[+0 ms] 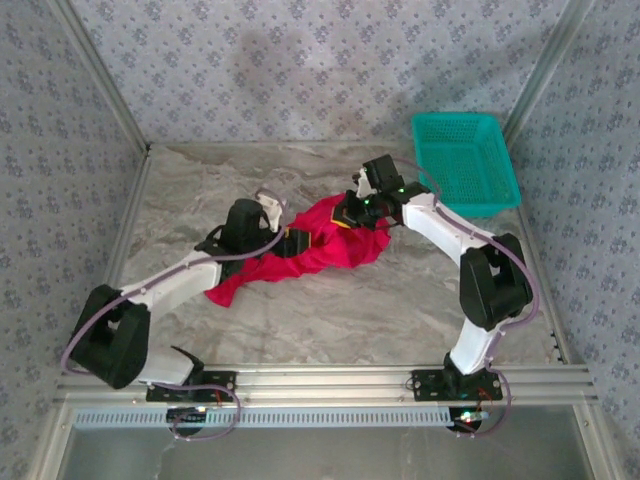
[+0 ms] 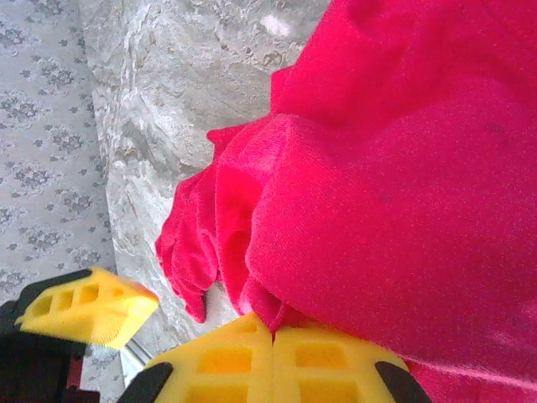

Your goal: Fold the inside-out t-shirt

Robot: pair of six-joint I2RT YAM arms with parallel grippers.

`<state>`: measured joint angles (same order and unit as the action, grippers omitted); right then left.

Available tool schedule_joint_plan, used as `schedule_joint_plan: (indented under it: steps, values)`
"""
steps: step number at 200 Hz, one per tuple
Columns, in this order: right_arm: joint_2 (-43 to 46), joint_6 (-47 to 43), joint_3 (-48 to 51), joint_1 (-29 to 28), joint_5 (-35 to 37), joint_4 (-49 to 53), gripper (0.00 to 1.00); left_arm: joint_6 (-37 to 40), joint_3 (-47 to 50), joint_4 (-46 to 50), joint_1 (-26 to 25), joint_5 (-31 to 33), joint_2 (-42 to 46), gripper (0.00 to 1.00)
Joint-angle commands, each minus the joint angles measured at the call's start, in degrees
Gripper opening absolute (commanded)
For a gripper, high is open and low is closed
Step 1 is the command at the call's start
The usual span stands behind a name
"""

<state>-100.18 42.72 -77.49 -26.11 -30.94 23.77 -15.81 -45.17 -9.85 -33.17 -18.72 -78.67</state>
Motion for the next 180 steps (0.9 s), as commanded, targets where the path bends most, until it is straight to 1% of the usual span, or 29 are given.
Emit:
schedule_joint_plan:
  steps: [1, 15, 28, 37, 57, 74, 87, 95, 99, 109, 113, 131, 141, 180]
  values:
    - [0.5, 0.8, -0.4, -0.2, -1.9, 0.8, 0.00, 7.1, -1.9, -5.0, -0.5, -2.7, -3.4, 0.65]
    - [1.1, 0.8, -0.4, -0.2, -1.9, 0.9, 0.00, 8.8, -3.7, -3.9, -0.5, -3.9, -6.2, 0.61]
    - [1.5, 0.7, -0.3, -0.2, -1.9, 0.9, 0.00, 10.4, -4.9, -3.6, -0.5, -4.4, -8.3, 0.54]
    - [1.8, 0.7, -0.2, -0.3, -1.9, 1.1, 0.00, 11.4, -5.8, -3.2, -0.4, -4.2, -9.6, 0.52]
    - [2.3, 0.8, 0.0, -0.2, -2.0, 1.1, 0.00, 12.5, -7.7, -3.2, -0.3, -4.8, -12.3, 0.52]
    - [2.5, 0.9, 0.0, -0.3, -2.1, 1.0, 0.00, 12.8, -9.6, -2.8, -0.3, -5.3, -14.7, 0.55]
    - [2.5, 1.0, -0.1, -0.2, -2.3, 1.0, 0.00, 12.9, -10.6, -2.7, -0.2, -5.6, -16.4, 0.54]
    - [2.6, 1.0, -0.2, -0.2, -2.3, 1.1, 0.00, 12.9, -11.3, -2.3, 0.0, -6.1, -17.4, 0.48]
    - [2.6, 1.0, -0.1, -0.2, -2.4, 1.1, 0.00, 12.9, -11.7, -2.0, 0.1, -6.5, -17.8, 0.42]
    - [2.7, 1.1, -0.2, -0.2, -2.4, 1.2, 0.00, 12.6, -12.6, -1.1, 0.8, -8.1, -18.9, 0.23]
    - [2.8, 1.1, -0.3, -0.2, -2.4, 1.2, 0.00, 12.4, -13.1, -0.6, 1.1, -8.8, -19.2, 0.17]
    - [3.1, 1.0, -0.2, 0.0, -2.6, 1.5, 0.00, 10.9, -15.1, 1.5, 2.5, -11.4, -19.9, 0.08]
    - [3.3, 0.9, -0.1, 0.3, -2.6, 1.5, 0.00, 10.1, -16.2, 2.7, 3.1, -12.9, -19.6, 0.00]
    - [2.6, 0.9, 0.1, 1.3, -2.6, 1.4, 0.00, 9.4, -20.6, 9.1, 3.1, -19.7, -17.3, 0.00]
